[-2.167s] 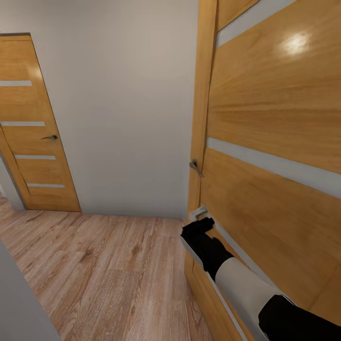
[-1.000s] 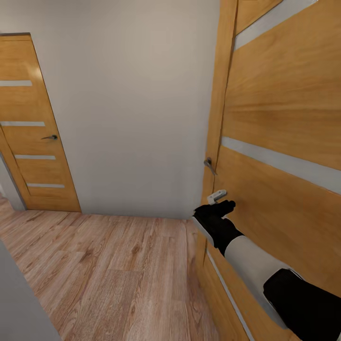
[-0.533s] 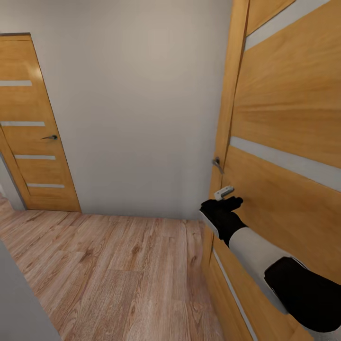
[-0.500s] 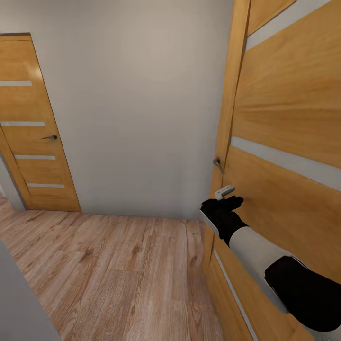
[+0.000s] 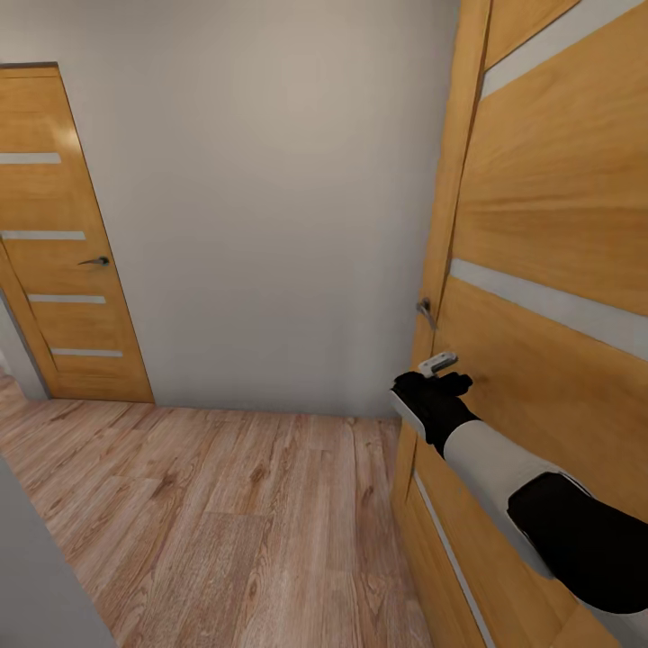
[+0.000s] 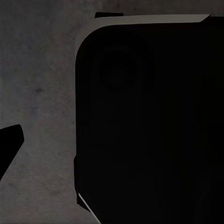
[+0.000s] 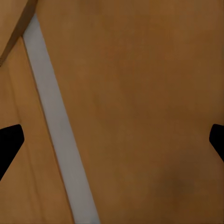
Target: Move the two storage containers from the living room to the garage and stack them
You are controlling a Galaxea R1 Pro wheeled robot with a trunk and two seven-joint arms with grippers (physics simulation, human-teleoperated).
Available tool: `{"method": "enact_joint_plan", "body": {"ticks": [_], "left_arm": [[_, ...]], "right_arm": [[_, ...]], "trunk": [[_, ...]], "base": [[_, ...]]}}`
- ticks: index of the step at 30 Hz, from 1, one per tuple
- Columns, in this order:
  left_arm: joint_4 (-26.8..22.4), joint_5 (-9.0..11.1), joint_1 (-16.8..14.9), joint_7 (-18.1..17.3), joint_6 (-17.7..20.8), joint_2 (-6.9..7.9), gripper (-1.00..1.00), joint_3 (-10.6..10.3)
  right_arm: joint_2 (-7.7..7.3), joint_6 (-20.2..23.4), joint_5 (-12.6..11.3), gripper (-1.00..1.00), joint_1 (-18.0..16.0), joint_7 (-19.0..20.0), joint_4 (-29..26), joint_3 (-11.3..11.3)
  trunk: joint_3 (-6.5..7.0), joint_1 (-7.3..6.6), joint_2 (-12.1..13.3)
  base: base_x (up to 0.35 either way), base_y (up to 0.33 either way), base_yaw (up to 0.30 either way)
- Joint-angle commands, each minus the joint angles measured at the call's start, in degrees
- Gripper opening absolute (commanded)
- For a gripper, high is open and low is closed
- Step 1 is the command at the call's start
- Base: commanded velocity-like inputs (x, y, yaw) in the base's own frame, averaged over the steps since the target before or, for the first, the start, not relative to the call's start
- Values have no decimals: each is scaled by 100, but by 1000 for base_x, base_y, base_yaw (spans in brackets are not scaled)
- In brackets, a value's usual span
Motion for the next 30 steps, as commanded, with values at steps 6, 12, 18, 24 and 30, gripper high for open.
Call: {"method": "enact_joint_plan", "body": {"ticks": [6, 12, 18, 24, 30], "left_arm": [[-2, 0, -2, 1, -9, -7, 100, -1], [-2, -7, -2, 0, -9, -7, 100, -5], [-3, -7, -2, 1, -9, -7, 100, -5], [-3, -7, -2, 5, -9, -8, 100, -5], [-2, -7, -2, 5, -9, -8, 100, -5]], "right_arm": [[4, 34, -61, 100, -7, -44, -2, 44], [-1, 34, -61, 100, -7, -46, -2, 44], [-11, 34, -61, 100, -7, -60, -2, 44], [-16, 34, -61, 100, -7, -90, -2, 44], [-250, 34, -67, 100, -75, -90, -2, 44]], "trunk": [[-6, 0, -3], [-6, 0, -3], [-6, 0, -3], [-6, 0, -3], [-6, 0, -3]], "base": [[107, 0, 0], [293, 0, 0], [67, 0, 0], [4, 0, 0], [0, 0, 0]]}}
